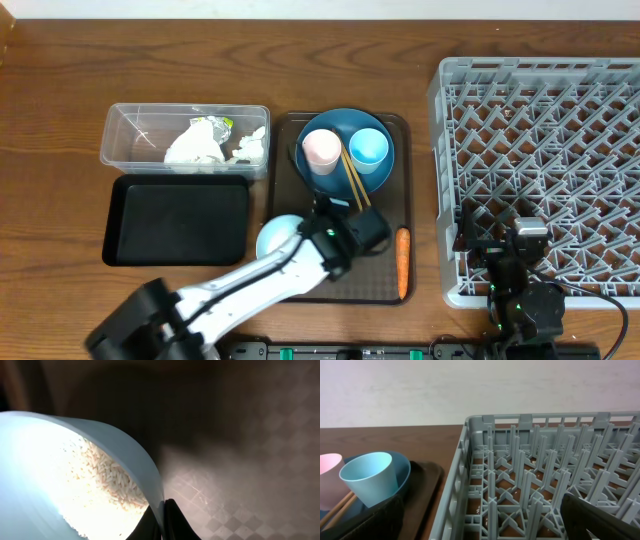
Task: Sort waste into correct bins and load items into the dishwasher rack
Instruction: 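Lift the bowl and carry it left over the black tray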
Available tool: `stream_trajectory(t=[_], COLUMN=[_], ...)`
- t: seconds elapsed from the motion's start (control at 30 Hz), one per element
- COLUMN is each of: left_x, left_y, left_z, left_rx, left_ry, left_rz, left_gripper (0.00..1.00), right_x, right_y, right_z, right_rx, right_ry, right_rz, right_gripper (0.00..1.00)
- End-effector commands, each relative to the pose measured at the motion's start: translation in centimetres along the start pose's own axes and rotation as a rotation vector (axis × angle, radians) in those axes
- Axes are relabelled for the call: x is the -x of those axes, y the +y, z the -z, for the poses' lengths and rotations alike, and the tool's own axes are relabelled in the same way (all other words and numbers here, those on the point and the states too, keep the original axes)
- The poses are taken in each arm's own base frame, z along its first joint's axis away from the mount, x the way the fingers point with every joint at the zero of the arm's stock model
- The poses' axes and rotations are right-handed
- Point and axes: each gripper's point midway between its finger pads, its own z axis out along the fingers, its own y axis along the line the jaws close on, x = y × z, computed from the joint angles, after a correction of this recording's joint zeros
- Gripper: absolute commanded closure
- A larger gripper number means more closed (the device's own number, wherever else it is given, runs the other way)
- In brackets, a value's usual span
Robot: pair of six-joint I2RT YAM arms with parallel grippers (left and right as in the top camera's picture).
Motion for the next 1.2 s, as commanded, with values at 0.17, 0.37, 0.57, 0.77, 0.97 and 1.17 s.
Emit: stream_trajectory(t=[0.17, 0.37, 0.57, 0.77, 0.97, 1.17], left_x=[2.9, 4.5, 5.3, 5.4, 5.8, 5.8], left_y=[4.1, 7.9, 11.8, 14.6, 16.2, 16.9], left_z=[2.8, 4.3, 4.5, 3.8, 3.6, 2.9], left_rx=[-0.010, -0.007, -0.016, -0.085, -0.173, -0.170], left_ry=[-0.108, -0.160, -0.149, -0.101, -0.095, -0.101], left_rz=[0.043, 0.119, 0.219, 0.314, 0.385, 0.411], left_gripper=[0.94, 0.94, 0.94, 0.94, 0.94, 0.94], right_x=[-0.2, -0.2, -0.2, -0.2, -0.2, -0.2], right_y=[0.1, 0.1, 0.1, 0.1, 0.1, 0.1], right_z=[0.0, 0.0, 0.0, 0.0, 0.0, 0.0], right_rx=[0.002, 0.002, 0.002, 0.002, 0.001, 0.002], right_ry=[0.005, 0.005, 0.005, 0.005, 0.005, 0.005], right_rz=[0.007, 0.007, 0.007, 0.007, 0.007, 0.006], right_gripper=[0.01, 0.01, 0.01, 0.01, 0.01, 0.01])
